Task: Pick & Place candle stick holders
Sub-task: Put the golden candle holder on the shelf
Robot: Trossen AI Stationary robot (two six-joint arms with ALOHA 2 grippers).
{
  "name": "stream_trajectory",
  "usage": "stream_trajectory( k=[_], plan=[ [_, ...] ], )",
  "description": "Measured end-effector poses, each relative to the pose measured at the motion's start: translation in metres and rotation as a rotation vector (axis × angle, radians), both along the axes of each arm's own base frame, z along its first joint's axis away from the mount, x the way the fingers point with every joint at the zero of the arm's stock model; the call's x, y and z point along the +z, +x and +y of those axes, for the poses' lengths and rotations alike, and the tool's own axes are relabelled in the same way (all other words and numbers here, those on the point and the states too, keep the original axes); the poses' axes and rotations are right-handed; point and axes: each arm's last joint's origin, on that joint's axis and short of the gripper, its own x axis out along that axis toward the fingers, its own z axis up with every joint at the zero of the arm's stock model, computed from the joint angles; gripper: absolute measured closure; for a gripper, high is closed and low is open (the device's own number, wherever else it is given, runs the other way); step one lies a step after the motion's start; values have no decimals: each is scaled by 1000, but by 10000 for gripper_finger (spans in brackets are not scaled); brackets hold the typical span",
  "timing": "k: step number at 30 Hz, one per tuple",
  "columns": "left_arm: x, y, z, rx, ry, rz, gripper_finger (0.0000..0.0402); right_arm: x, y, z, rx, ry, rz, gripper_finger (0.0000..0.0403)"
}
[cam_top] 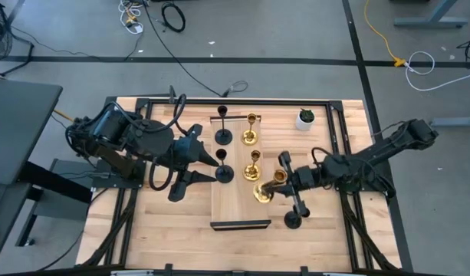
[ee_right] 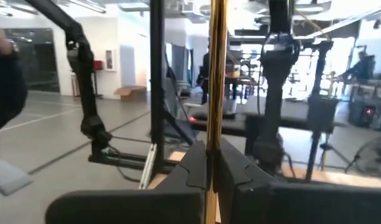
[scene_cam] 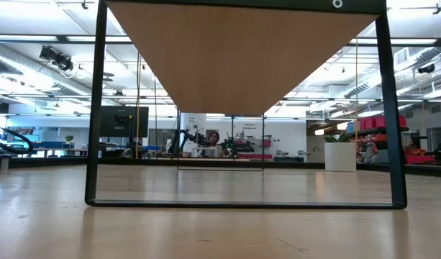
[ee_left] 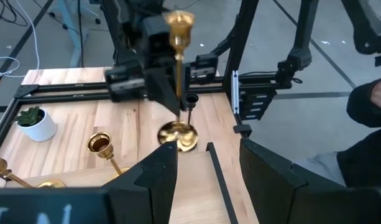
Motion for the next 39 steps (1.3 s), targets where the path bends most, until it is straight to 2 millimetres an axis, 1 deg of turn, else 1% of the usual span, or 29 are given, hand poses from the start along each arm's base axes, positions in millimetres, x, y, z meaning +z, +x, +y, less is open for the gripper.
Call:
stream_trajectory(
  k=[4,7,10,17,25,32,39],
  plan=[
    [0,0,0,0,5,-1,225,-20,2,-7,-26,47,25,401],
    [0,0,0,0,5,-1,225,-30,6,-7,-26,69,61,401],
    [0,1,0,-2,11,-1,225,-40,13,-5,-22,75,91,401],
    [0,1,0,-7,25,-4,225,-62,25,9,8,52,138,401],
    [0,1,0,-7,24,-4,225,-70,26,22,36,39,137,401],
    [0,1,0,-6,23,-3,225,-77,27,27,3,20,155,401],
    [0,1,0,-3,18,-2,225,-83,31,31,17,26,140,401]
  ],
)
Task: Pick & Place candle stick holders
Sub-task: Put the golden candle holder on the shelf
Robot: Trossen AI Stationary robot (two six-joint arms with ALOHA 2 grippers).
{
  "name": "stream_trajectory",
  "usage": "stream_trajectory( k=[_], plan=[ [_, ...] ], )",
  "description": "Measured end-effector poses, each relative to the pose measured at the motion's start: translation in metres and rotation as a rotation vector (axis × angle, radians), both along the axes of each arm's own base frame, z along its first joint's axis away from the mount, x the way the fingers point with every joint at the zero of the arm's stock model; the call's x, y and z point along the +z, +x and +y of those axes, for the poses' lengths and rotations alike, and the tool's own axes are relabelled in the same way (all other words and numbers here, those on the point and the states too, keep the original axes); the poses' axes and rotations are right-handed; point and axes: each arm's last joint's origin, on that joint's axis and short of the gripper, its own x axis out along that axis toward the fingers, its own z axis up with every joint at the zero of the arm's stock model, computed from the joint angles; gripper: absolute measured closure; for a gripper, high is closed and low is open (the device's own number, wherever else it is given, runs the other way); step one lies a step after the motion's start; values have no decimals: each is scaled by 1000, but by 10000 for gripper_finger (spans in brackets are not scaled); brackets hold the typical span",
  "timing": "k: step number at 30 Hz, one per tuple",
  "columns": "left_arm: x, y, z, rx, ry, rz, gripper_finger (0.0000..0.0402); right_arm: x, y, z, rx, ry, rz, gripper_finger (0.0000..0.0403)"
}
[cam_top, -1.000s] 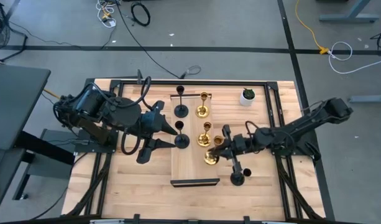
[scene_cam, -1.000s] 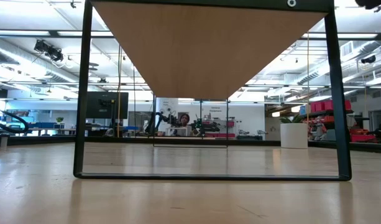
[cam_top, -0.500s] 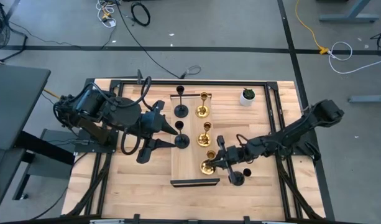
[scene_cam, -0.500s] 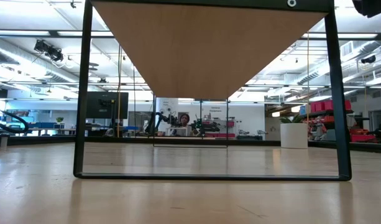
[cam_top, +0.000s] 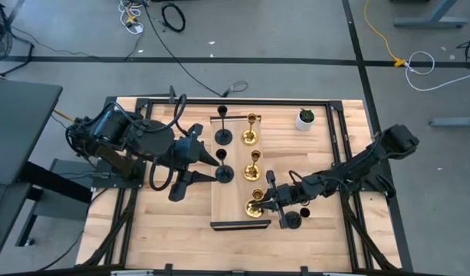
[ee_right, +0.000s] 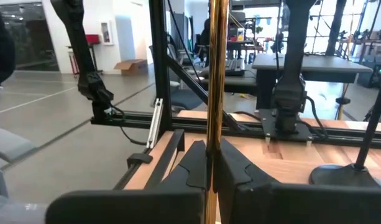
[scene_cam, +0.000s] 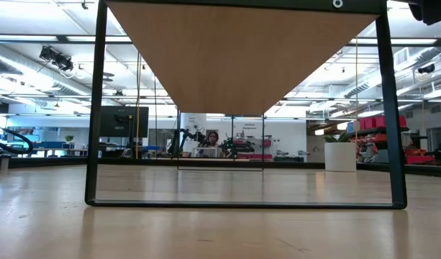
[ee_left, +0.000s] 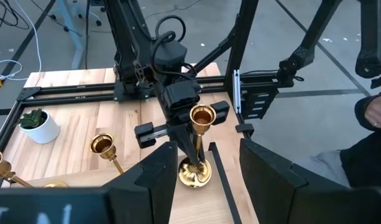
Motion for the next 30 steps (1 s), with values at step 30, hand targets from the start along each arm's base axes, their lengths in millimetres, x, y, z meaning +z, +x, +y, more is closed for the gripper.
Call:
stream_trajectory(
  k=[30],
  plan=[
    [0,0,0,-3,-1,1,225,-6,1,2,30,0,38,371]
  ],
)
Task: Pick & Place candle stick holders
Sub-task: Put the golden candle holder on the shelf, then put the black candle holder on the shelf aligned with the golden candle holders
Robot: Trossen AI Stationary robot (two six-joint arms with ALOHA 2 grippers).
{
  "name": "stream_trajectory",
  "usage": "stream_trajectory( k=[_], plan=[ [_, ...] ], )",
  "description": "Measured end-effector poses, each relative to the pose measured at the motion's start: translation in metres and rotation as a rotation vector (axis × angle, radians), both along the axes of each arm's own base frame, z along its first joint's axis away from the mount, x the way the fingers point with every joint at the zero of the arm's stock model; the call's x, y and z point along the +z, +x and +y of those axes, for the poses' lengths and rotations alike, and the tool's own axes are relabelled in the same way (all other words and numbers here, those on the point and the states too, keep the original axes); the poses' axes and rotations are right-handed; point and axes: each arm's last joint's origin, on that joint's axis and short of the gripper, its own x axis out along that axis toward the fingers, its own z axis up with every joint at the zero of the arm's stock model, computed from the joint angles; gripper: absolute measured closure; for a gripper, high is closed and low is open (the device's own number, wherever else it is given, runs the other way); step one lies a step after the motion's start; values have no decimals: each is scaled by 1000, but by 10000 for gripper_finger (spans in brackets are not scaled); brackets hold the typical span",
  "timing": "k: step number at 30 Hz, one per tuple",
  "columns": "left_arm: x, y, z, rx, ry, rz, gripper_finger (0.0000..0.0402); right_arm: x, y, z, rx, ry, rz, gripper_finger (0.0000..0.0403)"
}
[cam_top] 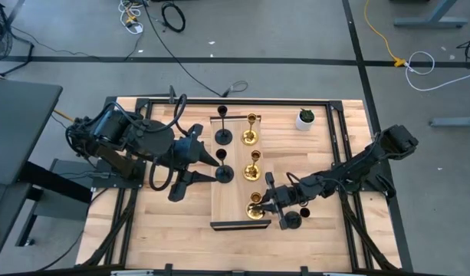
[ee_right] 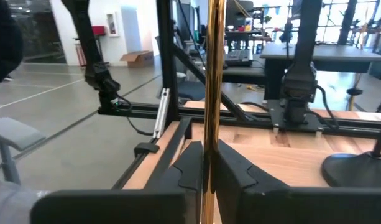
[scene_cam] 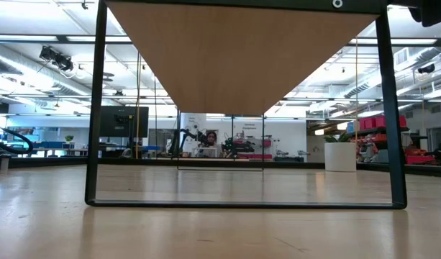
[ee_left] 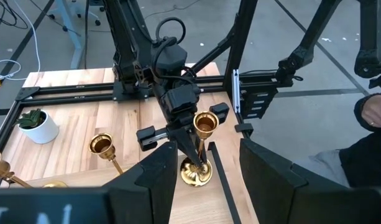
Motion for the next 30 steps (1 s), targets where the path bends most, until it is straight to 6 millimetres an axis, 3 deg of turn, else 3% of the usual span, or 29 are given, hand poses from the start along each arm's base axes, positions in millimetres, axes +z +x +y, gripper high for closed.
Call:
stream_trajectory(
  k=[18,30],
  plan=[
    [0,0,0,0,-1,0,225,10,-2,-2,-38,-25,-60,295],
    [0,0,0,3,-7,2,225,28,-27,-1,11,-106,6,217]
  ],
)
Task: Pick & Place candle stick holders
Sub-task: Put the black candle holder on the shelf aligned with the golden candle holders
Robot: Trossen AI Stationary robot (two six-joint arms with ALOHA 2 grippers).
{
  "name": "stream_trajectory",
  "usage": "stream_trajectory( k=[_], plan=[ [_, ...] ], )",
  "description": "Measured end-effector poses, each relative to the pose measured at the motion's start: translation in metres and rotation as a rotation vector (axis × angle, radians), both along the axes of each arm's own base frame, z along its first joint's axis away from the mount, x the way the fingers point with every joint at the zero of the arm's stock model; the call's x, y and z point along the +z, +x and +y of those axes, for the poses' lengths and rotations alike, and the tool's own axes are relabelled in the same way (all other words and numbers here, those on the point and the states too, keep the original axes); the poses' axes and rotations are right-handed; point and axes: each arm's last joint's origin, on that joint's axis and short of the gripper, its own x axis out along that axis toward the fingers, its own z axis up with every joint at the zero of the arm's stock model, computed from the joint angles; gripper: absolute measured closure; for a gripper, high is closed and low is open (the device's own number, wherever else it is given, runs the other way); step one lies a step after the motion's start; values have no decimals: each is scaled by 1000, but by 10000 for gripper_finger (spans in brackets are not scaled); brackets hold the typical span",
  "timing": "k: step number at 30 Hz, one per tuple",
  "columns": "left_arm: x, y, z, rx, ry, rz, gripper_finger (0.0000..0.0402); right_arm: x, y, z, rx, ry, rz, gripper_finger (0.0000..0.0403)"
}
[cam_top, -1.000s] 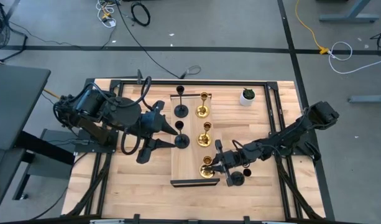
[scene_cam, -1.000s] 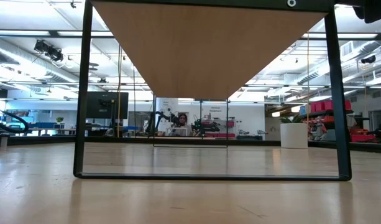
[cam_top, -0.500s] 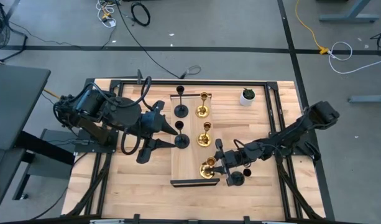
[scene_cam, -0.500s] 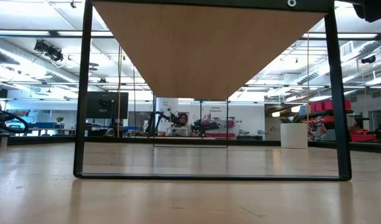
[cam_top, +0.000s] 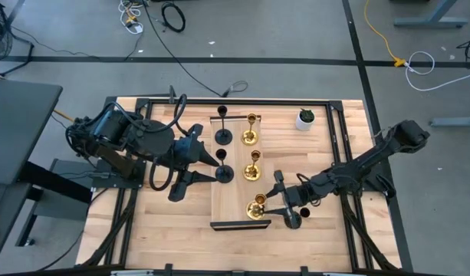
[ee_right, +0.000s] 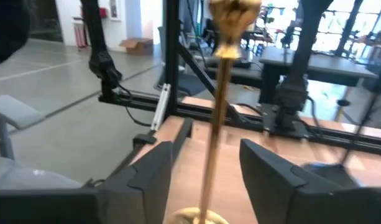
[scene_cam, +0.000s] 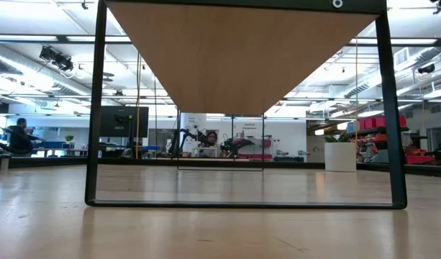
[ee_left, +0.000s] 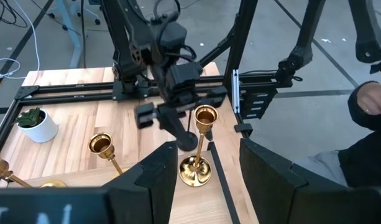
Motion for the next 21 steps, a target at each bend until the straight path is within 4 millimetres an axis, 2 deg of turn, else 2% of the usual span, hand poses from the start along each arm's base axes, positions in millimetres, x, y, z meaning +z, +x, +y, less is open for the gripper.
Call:
stream_trajectory(
  k=[8,21],
  plan=[
    [0,0,0,0,0,0,225,27,-32,-8,6,-14,7,183],
    [0,0,0,0,0,-1,225,43,-94,-33,41,-36,164,189]
  ],
)
